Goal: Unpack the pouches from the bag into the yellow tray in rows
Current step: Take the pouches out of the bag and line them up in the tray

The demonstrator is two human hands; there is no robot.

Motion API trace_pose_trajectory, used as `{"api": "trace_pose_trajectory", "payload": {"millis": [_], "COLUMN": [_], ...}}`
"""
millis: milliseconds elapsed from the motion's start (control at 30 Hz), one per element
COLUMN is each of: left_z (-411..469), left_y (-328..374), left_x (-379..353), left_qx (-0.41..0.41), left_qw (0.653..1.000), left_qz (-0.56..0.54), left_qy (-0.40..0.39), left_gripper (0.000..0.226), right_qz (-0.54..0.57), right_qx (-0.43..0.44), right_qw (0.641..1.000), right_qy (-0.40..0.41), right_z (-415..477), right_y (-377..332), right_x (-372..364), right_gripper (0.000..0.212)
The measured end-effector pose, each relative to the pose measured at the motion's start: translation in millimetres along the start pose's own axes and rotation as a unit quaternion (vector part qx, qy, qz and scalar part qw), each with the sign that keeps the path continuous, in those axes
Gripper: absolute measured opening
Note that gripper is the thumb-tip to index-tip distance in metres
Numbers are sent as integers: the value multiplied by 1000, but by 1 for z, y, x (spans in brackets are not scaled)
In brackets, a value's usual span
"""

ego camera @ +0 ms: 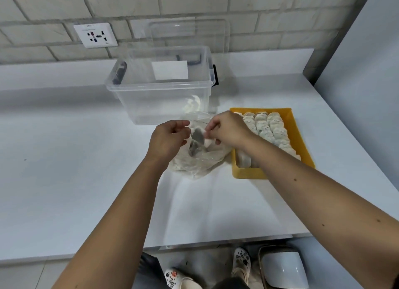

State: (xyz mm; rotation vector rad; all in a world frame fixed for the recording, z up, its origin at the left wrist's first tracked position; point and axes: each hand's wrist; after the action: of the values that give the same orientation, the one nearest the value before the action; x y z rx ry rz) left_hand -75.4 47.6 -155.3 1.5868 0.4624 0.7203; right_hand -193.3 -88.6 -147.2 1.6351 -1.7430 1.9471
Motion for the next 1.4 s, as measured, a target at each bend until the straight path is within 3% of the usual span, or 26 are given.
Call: {"api": "trace_pose_trajectory", "payload": {"millis": [100, 200, 333, 367, 433, 500, 567, 633, 833, 1033, 1200, 1300, 1400], "left_z": [0, -2, -3, -3, -4, -4, -4, -4, 3, 7, 2, 1, 2], "left_y": [7, 12, 16, 16, 16, 17, 19, 19, 15, 17, 19, 15, 10], "left_x": [0, -2, -3, -1, 3, 7, 10, 10, 15, 5, 3, 3, 7], "left_qx": [17, 41, 43, 45, 60, 66, 68, 67, 12, 6, 92, 72, 51], "left_qw": [999, 995, 994, 994, 994, 995, 995, 996, 1000, 998, 987, 990, 997], "left_qz": [-38, -66, -101, -98, -93, -79, -65, -54, 19, 33, -99, -75, -33], "left_qy": [-35, -69, 2, 13, 10, -5, -13, -20, -5, -57, -91, -94, -48], "left_gripper": [31, 28, 18, 17, 20, 21, 20, 19, 19, 18, 33, 26, 14], "right_qz": [130, 181, 211, 168, -25, -194, -258, -271, -144, -41, -6, 56, 137], "right_qx": [1, 14, -35, -47, -30, -13, 3, 18, 82, 130, 108, 82, 4], "right_qw": [991, 981, 973, 982, 998, 979, 964, 961, 985, 985, 991, 993, 990], "right_qy": [-17, -67, -81, -68, -56, -57, -59, -61, -52, -110, -75, -63, -43], "right_z": [-4, -4, 0, 1, 3, 0, 0, 3, -4, -10, 2, 6, 14], "right_y": [-8, -18, -20, -18, -12, -8, -6, -4, -16, -39, -33, -28, -20], "right_x": [16, 20, 8, 2, -13, -28, -40, -43, 15, 53, 33, 22, 9], "right_gripper": [13, 10, 13, 21, 31, 38, 35, 18, 10, 9, 9, 13, 18]}}
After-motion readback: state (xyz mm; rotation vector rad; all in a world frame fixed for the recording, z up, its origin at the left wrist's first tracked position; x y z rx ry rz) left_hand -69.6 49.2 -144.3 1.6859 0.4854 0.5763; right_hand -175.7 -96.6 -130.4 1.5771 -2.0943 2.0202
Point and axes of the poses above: each hand's wrist, its own z-axis towards the middle knuckle, its own x-axis out of the back of the hand, y = z × x, and after that the axes turned 8 degrees about -x, right-handed
